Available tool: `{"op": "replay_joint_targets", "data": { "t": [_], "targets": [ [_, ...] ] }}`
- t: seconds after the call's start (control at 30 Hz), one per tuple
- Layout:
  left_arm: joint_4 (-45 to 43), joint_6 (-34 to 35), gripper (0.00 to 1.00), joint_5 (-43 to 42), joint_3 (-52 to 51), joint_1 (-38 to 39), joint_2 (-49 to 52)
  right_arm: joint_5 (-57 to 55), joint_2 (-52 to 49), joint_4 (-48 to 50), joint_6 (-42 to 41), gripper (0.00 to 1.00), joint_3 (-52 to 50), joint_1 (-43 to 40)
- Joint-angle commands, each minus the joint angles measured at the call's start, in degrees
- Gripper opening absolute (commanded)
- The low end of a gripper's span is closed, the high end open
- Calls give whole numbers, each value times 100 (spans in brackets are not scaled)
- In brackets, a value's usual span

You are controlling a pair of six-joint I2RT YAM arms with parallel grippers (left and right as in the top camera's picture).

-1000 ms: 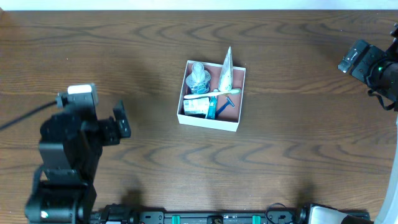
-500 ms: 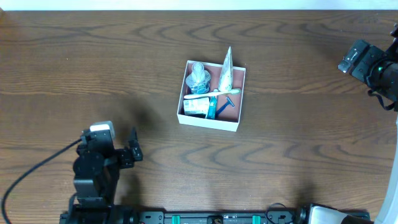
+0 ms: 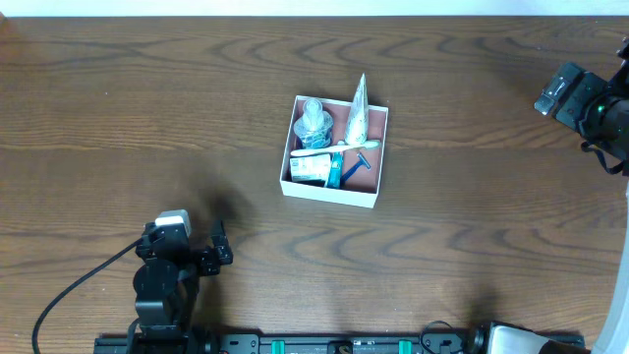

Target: Pack container

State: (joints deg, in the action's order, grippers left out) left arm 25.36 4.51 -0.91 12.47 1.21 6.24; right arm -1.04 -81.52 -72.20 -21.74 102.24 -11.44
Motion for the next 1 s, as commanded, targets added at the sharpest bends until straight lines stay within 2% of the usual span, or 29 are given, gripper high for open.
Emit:
{"op": "replay_joint_targets", "data": {
  "t": [0.0, 0.2, 0.97],
  "targets": [
    [-44, 48, 98, 2, -120, -28, -214, -2, 9, -4, -50, 99, 7, -44],
    [-42, 50, 98, 2, -492, -28, -614, -2, 9, -4, -50, 99, 7, -44],
    [-81, 48, 98, 2, -529, -28, -601, -2, 9, -4, -50, 99, 7, -44]
  ]
}}
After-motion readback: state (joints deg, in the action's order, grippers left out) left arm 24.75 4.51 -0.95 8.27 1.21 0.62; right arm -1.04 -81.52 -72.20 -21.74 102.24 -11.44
